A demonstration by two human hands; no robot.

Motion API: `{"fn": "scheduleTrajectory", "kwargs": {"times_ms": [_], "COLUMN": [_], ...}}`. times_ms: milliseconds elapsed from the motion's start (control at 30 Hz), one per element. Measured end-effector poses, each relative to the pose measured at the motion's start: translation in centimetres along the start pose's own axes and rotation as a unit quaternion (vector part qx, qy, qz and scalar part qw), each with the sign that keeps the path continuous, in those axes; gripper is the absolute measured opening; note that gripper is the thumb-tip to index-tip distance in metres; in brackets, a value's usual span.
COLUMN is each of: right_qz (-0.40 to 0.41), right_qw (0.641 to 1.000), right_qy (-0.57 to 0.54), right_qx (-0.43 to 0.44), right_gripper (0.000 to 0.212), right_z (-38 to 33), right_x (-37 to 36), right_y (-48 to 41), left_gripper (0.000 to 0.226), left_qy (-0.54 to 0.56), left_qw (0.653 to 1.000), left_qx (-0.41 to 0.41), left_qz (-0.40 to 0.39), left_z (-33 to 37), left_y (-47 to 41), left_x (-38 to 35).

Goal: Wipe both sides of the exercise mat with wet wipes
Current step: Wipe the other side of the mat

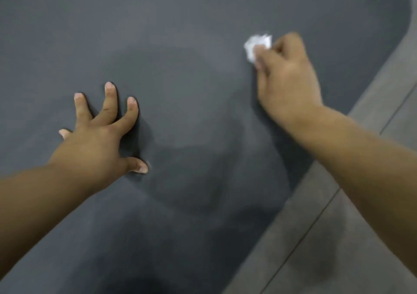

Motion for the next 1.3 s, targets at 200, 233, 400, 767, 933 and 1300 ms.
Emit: {"fn": "scheduleTrajectory", "kwargs": {"times_ms": [200, 233, 400, 767, 933, 1300], "right_qz": [0.018, 0.013, -0.304, 0.019, -0.163, -0.037], "right_qw": [0.984, 0.993, 0.919, 0.926, 0.975, 0.994], "right_qy": [0.027, 0.013, -0.074, -0.038, -0.024, 0.025], "right_qx": [-0.175, -0.118, 0.241, -0.376, 0.148, -0.100], "right_gripper": [0.035, 0.037, 0.043, 0.012, 0.025, 0.034], "right_z": [1.1, -2.0, -14.6, 0.9, -13.7, -1.7], "right_x": [0.0, -0.7, -6.0, 0.9, -4.6, -0.5], "right_y": [-2.0, -0.9, 9.4, -1.7, 1.9, -9.1], "left_gripper": [0.112, 0.111, 0.110, 0.103, 0.105, 0.112], "left_qy": [-0.006, -0.010, -0.045, -0.072, -0.064, 0.022], "left_qw": [0.999, 0.999, 0.997, 0.993, 0.994, 0.999], "left_qx": [-0.007, -0.008, -0.025, -0.055, -0.052, -0.012], "left_qz": [-0.035, -0.042, -0.059, -0.082, -0.074, -0.042], "left_z": [0.5, 0.7, 1.1, 1.5, 1.3, 0.5], "left_y": [0.0, 0.1, 0.3, 0.5, 0.3, 0.1], "left_x": [-0.3, -0.3, -0.2, -0.3, -0.3, -0.3]}}
Point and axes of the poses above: each hand's wrist, its own y-axis away from the middle knuckle, its own x-axis out of the back of the hand, z = x × y, the point moved 8 cm from there along -y, towards the middle knuckle, and after that the axes turned 5 degrees about -z, right-handed, at the moved point
